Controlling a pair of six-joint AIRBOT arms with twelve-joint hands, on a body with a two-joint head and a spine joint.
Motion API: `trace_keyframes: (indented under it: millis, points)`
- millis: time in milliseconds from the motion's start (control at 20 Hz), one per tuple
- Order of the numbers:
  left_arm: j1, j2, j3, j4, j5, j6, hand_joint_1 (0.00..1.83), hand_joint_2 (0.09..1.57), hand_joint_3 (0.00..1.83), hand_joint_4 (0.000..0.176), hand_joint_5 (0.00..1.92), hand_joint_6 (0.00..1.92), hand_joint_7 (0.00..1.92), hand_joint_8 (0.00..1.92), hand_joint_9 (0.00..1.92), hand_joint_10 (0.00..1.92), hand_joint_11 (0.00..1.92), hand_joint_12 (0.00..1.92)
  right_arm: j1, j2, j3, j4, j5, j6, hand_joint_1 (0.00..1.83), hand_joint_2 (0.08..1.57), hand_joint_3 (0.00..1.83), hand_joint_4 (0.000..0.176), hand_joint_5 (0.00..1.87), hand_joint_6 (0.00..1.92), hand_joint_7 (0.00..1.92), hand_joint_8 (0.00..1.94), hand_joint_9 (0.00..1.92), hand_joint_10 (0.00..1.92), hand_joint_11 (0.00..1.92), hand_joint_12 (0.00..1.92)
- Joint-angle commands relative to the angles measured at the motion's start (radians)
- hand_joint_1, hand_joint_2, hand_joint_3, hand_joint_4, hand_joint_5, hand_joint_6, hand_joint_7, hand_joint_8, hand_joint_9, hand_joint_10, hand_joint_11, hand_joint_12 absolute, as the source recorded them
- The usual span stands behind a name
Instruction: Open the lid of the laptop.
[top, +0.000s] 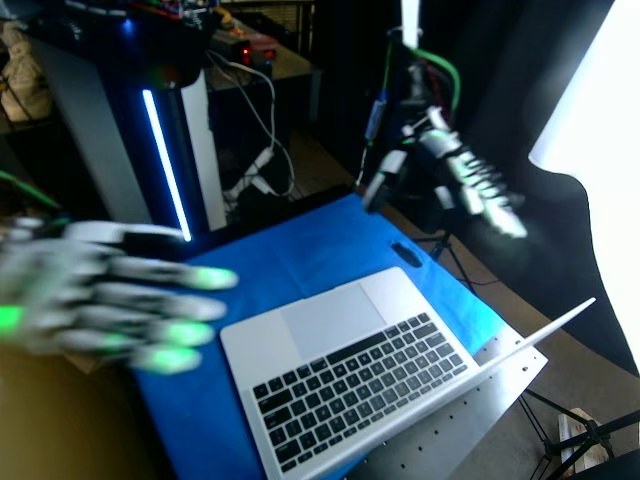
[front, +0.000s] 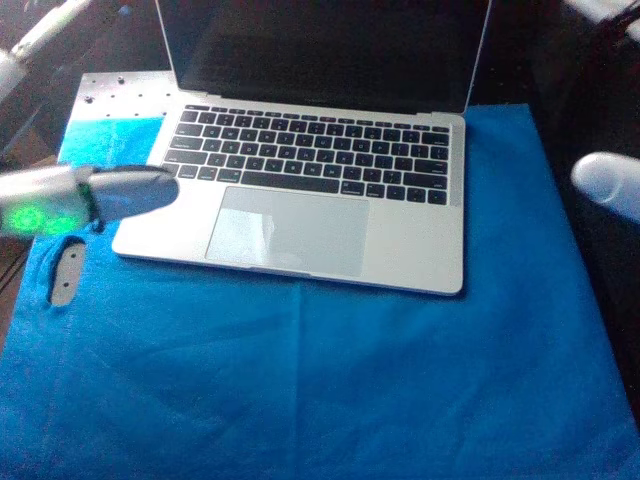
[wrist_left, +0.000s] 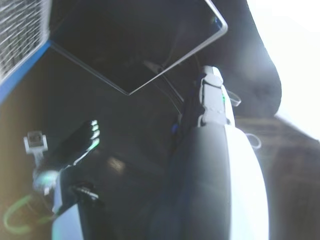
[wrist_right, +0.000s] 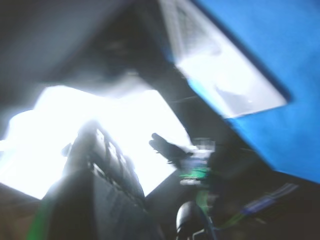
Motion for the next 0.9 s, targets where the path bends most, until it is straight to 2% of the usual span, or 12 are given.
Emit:
trace_keyframes:
  millis: [0,50,100,150,200,250,350,400,450,650,750,850]
  points:
    - [0.004,0.000,-0.008,-0.014,-0.217,-0.023,0.38,0.95,0.01,0.076,0.00,0.00,0.07,0.00,0.06,0.00,0.00,0.32,-0.001,0.003,-0.010,-0.007,0.212,0.007,0.53,0.99,0.00,0.080,0.00,0.00,0.00,0.00,0.03,0.00,0.04,0.00]
    - [0.037,-0.002,-0.032,-0.027,-0.273,-0.025,0.37,0.99,0.01,0.099,0.00,0.00,0.02,0.01,0.00,0.00,0.00,0.02,-0.020,0.005,-0.021,0.000,0.264,0.007,0.57,0.96,0.00,0.077,0.00,0.00,0.00,0.00,0.07,0.01,0.09,0.02]
    - [0.061,-0.004,-0.046,-0.035,-0.314,-0.034,0.60,1.04,0.02,0.118,0.04,0.02,0.01,0.00,0.00,0.00,0.00,0.00,-0.029,0.006,-0.027,0.003,0.295,0.007,0.57,0.96,0.00,0.062,0.01,0.00,0.00,0.00,0.07,0.00,0.09,0.02]
    - [0.095,-0.006,-0.061,-0.045,-0.363,-0.056,0.51,1.06,0.02,0.126,0.04,0.01,0.02,0.00,0.00,0.00,0.00,0.00,-0.034,0.008,-0.033,0.003,0.316,0.007,0.59,0.97,0.01,0.060,0.00,0.00,0.00,0.00,0.07,0.00,0.09,0.02]
    - [0.137,-0.006,-0.077,-0.061,-0.412,-0.084,0.35,1.09,0.03,0.126,0.01,0.00,0.00,0.00,0.00,0.00,0.00,0.00,-0.036,0.013,-0.038,0.001,0.317,0.007,0.52,0.98,0.01,0.054,0.00,0.00,0.00,0.00,0.06,0.00,0.10,0.02]
    - [0.155,0.001,-0.090,-0.069,-0.412,-0.100,0.32,1.09,0.02,0.103,0.00,0.00,0.00,0.00,0.00,0.00,0.00,0.00,-0.036,0.017,-0.042,-0.001,0.317,0.007,0.51,0.97,0.00,0.040,0.00,0.00,0.01,0.00,0.06,0.00,0.10,0.02]
    - [0.173,0.009,-0.105,-0.070,-0.412,-0.091,0.35,1.08,0.01,0.108,0.00,0.00,0.00,0.00,0.00,0.00,0.00,0.00,-0.043,0.037,-0.061,0.002,0.317,0.007,0.53,0.94,0.00,0.046,0.00,0.00,0.00,0.00,0.01,0.00,0.08,0.01]
    - [0.175,0.009,-0.104,-0.074,-0.412,-0.093,0.30,1.10,0.01,0.118,0.00,0.00,0.00,0.00,0.00,0.00,0.00,0.00,-0.045,0.039,-0.063,0.002,0.317,0.007,0.54,0.94,0.00,0.032,0.00,0.00,0.00,0.00,0.00,0.00,0.08,0.01]
    - [0.175,0.009,-0.103,-0.078,-0.412,-0.093,0.31,1.08,0.00,0.162,0.00,0.00,0.00,0.00,0.00,0.00,0.00,0.00,-0.046,0.038,-0.063,0.002,0.317,0.007,0.49,0.95,0.00,0.003,0.00,0.00,0.00,0.00,0.02,0.01,0.09,0.01]
    - [0.175,0.010,-0.102,-0.088,-0.412,-0.095,0.37,1.00,0.00,0.155,0.00,0.00,0.00,0.00,0.00,0.00,0.00,0.00,-0.055,0.031,-0.062,0.015,0.317,0.007,0.43,0.97,0.00,0.000,0.04,0.01,0.02,0.00,0.03,0.00,0.10,0.01]
    - [0.175,0.010,-0.104,-0.091,-0.412,-0.093,0.29,1.05,0.00,0.113,0.00,0.00,0.00,0.00,0.00,0.00,0.00,0.00,-0.058,0.035,-0.062,0.015,0.317,0.007,0.43,0.97,0.00,0.023,0.00,0.00,0.00,0.00,0.01,0.00,0.07,0.00]
    - [0.174,0.012,-0.099,-0.098,-0.413,-0.092,0.27,1.06,0.01,0.117,0.00,0.00,0.00,0.00,0.00,0.00,0.00,0.00,-0.058,0.038,-0.064,0.017,0.317,0.007,0.45,0.97,0.00,0.030,0.00,0.00,0.00,0.00,0.00,0.00,0.02,0.00]
